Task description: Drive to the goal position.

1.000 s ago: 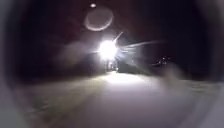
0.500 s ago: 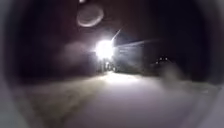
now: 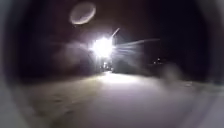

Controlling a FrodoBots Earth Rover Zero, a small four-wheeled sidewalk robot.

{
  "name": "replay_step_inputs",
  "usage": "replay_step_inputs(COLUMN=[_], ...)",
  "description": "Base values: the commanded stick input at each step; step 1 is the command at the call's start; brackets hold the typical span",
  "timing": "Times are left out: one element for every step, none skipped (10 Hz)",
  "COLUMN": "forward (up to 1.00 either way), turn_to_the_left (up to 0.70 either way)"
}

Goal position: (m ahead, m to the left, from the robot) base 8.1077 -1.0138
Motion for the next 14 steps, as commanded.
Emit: replay_step_inputs(forward=[1.00,1.00,1.00,1.00,1.00,1.00,1.00,1.00,1.00,1.00,1.00,1.00,1.00,1.00], turn_to_the_left=[0.00,0.00,0.00,0.00,0.02,0.08,0.14,0.20,0.26,0.22,0.16,0.10,0.06,0.05])
